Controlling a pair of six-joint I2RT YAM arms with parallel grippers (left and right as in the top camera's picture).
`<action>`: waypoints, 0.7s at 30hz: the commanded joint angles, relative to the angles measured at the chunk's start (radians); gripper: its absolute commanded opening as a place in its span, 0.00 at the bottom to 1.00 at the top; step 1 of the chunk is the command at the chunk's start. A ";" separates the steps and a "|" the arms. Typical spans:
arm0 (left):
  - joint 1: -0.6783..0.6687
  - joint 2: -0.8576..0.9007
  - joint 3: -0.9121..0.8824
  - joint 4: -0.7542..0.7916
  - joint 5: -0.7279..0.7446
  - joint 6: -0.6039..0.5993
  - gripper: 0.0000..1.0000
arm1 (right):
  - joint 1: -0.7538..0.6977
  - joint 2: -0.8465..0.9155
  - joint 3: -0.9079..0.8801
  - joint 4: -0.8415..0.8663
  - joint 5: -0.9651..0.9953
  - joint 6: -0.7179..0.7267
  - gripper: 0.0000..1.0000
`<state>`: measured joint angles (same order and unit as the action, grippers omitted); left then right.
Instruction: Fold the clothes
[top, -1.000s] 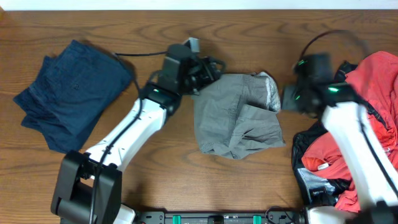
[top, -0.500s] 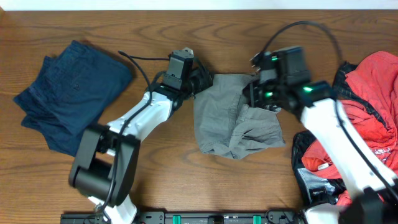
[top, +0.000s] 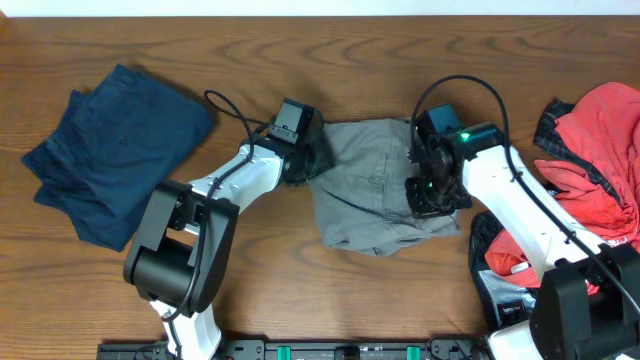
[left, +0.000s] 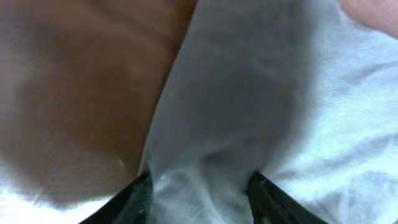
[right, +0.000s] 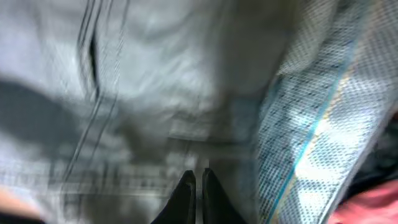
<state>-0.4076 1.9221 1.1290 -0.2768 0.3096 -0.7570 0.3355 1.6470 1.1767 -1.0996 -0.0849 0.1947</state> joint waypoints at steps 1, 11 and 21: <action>0.000 0.016 0.004 -0.116 -0.011 0.017 0.52 | -0.010 0.010 -0.026 0.032 0.058 0.014 0.07; -0.037 0.016 0.001 -0.371 -0.004 0.024 0.46 | 0.006 0.066 -0.252 0.290 0.041 0.134 0.06; -0.161 -0.066 0.001 -0.625 0.108 0.023 0.35 | -0.111 0.065 -0.286 0.724 0.442 0.216 0.23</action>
<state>-0.5381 1.9079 1.1374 -0.8986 0.3862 -0.7361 0.2646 1.6966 0.8886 -0.4541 0.2016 0.4202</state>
